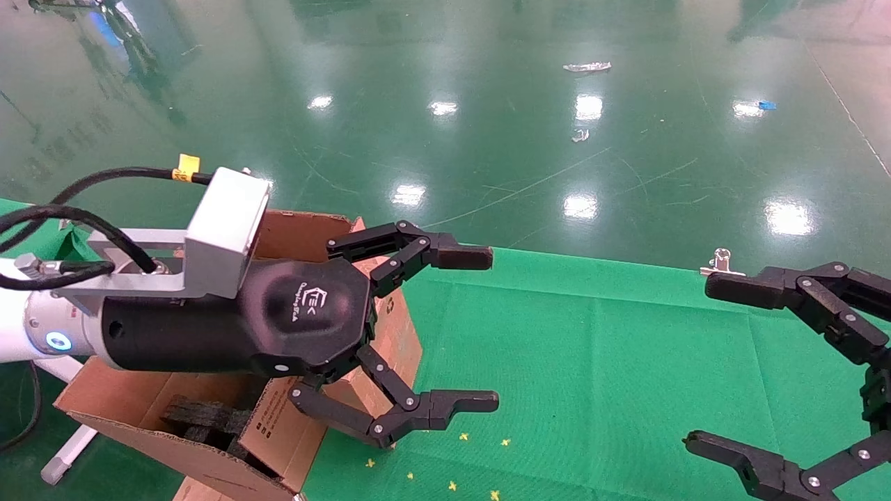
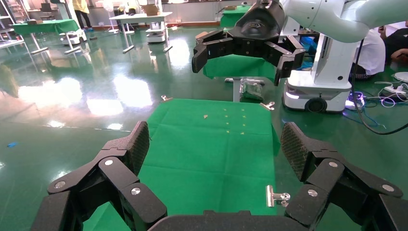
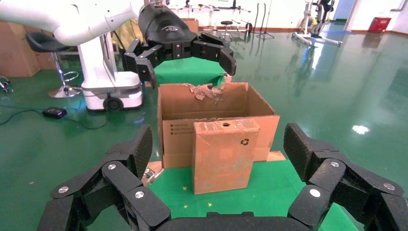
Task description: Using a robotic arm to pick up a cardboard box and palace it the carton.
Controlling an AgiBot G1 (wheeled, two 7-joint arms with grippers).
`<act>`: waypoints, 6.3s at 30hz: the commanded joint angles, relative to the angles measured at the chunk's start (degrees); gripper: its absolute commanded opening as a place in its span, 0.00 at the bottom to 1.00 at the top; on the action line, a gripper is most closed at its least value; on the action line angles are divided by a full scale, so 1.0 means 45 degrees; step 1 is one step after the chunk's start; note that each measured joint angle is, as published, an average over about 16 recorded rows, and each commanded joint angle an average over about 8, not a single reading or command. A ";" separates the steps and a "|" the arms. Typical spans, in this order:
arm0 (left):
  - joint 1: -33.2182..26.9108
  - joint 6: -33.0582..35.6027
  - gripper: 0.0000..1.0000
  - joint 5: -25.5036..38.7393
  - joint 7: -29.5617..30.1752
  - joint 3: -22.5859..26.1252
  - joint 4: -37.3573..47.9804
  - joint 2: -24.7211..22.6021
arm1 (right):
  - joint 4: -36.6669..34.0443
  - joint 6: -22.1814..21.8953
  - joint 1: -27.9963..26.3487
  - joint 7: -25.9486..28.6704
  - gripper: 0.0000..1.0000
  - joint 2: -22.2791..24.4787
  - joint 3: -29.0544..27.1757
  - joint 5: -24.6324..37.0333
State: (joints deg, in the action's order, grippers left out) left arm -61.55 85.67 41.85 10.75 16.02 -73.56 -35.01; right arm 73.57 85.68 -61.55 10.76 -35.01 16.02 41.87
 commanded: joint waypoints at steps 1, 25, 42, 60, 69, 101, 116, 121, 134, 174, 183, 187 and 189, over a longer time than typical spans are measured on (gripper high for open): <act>0.0000 0.0000 1.00 0.0000 0.0000 0.0000 0.0000 0.0000 | 0.0000 0.0000 0.0000 0.0000 1.00 0.0000 0.0000 0.0000; -0.0046 0.0089 1.00 0.0709 0.0094 0.0327 0.0115 0.0152 | -0.0009 0.0002 -0.0006 -0.0008 1.00 -0.0001 0.0007 -0.0003; -0.4322 0.0679 1.00 0.6895 0.4419 0.3136 0.0864 -0.0408 | -0.0014 -0.0001 -0.0012 -0.0017 1.00 0.0005 0.0025 -0.0013; -0.8677 0.1070 1.00 0.9875 1.1772 0.6938 0.2305 -0.0881 | -0.0014 -0.0009 -0.0016 -0.0026 1.00 0.0012 0.0042 -0.0025; -0.9208 0.1000 1.00 1.0764 1.3178 0.8273 0.3610 -0.1005 | -0.0014 -0.0012 -0.0018 -0.0030 1.00 0.0016 0.0050 -0.0031; -0.9335 0.0780 0.00 1.1615 1.3763 1.0174 0.3755 -0.2675 | -0.0014 -0.0025 -0.0024 -0.0045 0.00 0.0028 0.0079 -0.0051; -0.9238 0.0597 0.00 1.1839 1.4344 1.0557 0.2701 -0.2400 | -0.0014 -0.0031 -0.0027 -0.0051 0.00 0.0033 0.0092 -0.0060; -0.9233 0.0574 0.00 1.1971 1.4381 1.0661 0.2542 -0.2291 | -0.0014 -0.0033 -0.0028 -0.0053 0.00 0.0035 0.0096 -0.0063; -0.9576 0.0480 0.00 1.1343 1.3488 1.0350 0.1858 -0.2053 | -0.0014 -0.0038 -0.0030 -0.0059 0.00 0.0039 0.0107 -0.0070; -1.0331 -0.1021 0.00 1.0401 1.0012 0.9616 0.4821 0.4235 | -0.0014 -0.0052 -0.0037 -0.0075 1.00 0.0053 0.0140 -0.0093; -0.8737 -0.2724 0.00 0.9967 0.9170 1.0025 0.5822 0.3991 | -0.0014 -0.0055 -0.0039 -0.0079 1.00 0.0056 0.0147 -0.0097; -0.8412 -0.3233 0.00 1.0127 0.9133 1.0148 0.5811 0.4020 | -0.0014 -0.0056 -0.0039 -0.0081 1.00 0.0057 0.0150 -0.0100; -0.8255 -0.3423 0.00 1.0164 0.9172 1.0205 0.5779 0.4044 | -0.0014 -0.0057 -0.0040 -0.0081 1.00 0.0058 0.0152 -0.0101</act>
State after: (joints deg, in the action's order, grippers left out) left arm -98.60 70.58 87.49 52.10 62.03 -47.51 -16.95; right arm 73.50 85.42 -61.73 10.39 -34.75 16.70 41.41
